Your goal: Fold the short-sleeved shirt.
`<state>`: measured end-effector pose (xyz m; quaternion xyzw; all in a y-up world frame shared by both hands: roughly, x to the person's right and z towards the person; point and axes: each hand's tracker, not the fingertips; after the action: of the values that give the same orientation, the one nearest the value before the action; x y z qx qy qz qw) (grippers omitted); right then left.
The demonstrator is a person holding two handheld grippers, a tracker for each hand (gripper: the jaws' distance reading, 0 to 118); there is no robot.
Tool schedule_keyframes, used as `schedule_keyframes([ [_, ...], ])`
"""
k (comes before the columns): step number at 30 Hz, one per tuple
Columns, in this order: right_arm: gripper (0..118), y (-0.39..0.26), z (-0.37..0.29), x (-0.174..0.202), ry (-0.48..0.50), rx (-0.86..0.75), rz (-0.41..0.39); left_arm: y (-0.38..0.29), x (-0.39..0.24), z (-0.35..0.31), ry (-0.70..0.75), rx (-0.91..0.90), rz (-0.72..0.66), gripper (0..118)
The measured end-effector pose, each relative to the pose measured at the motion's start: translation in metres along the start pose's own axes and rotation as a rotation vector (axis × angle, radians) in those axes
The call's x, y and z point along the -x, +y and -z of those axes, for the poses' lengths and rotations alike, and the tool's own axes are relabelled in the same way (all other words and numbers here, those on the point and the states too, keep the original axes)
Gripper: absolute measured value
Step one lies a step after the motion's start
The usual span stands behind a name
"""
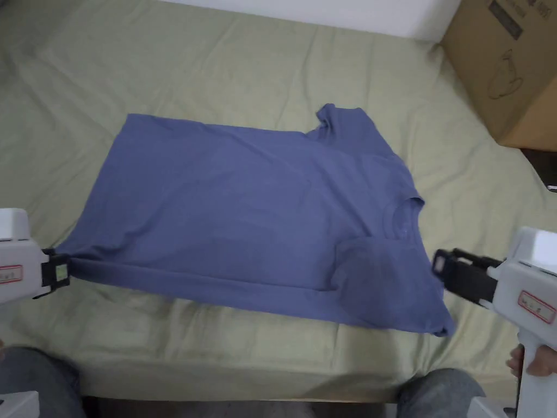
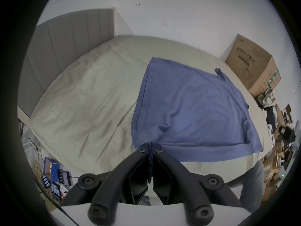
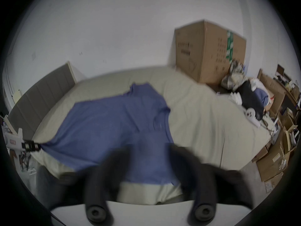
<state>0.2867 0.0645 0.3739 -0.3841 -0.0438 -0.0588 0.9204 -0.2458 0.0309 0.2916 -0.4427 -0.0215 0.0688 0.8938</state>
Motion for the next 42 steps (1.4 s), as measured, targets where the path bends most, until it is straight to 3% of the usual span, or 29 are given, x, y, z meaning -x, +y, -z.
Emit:
schedule_keyframes([
  [1,116,-0.004,0.008,-0.005,0.009,0.051,0.015,0.002,-0.001,-0.002,-0.001,-0.008,-0.006,0],
  [2,117,-0.009,0.017,-0.011,-0.006,0.118,0.013,0.002,-0.001,-0.003,-0.003,-0.010,-0.010,0],
  [8,116,-0.038,0.061,-0.029,-0.072,0.297,-0.062,-0.002,-0.004,-0.003,0.009,0.005,-0.009,0],
  [10,108,-0.044,0.076,-0.032,-0.097,0.314,-0.060,-0.003,-0.005,-0.003,0.012,0.010,-0.011,0],
  [11,90,-0.047,0.083,-0.034,-0.091,0.321,-0.055,-0.004,-0.006,-0.003,0.014,0.013,-0.014,0],
  [12,61,-0.050,0.088,-0.034,-0.085,0.339,-0.048,-0.004,-0.006,-0.003,0.016,0.016,-0.017,0],
  [13,24,-0.052,0.091,-0.034,-0.084,0.351,-0.035,-0.003,-0.006,-0.002,0.018,0.017,-0.018,0],
  [14,5,-0.053,0.093,-0.033,-0.081,0.350,-0.033,-0.004,-0.006,-0.002,0.021,0.019,-0.020,0],
  [16,5,-0.055,0.094,-0.037,-0.024,0.334,-0.010,-0.005,-0.007,-0.002,0.018,0.026,-0.029,0],
  [20,5,-0.034,0.080,-0.042,-0.008,0.336,-0.010,0.003,-0.004,-0.002,0.010,0.039,-0.064,0],
  [25,5,0.028,0.067,-0.054,0.049,0.296,0.030,0.041,0.003,0.001,-0.041,0.011,-0.171,0],
  [30,5,0.098,0.095,-0.045,0.070,0.280,0.056,0.098,-0.001,0.030,-0.046,-0.022,-0.225,0],
  [42,5,0.165,0.225,-0.017,-0.094,0.351,0.104,0.177,-0.015,0.174,0.056,0.086,-0.237,1],
])
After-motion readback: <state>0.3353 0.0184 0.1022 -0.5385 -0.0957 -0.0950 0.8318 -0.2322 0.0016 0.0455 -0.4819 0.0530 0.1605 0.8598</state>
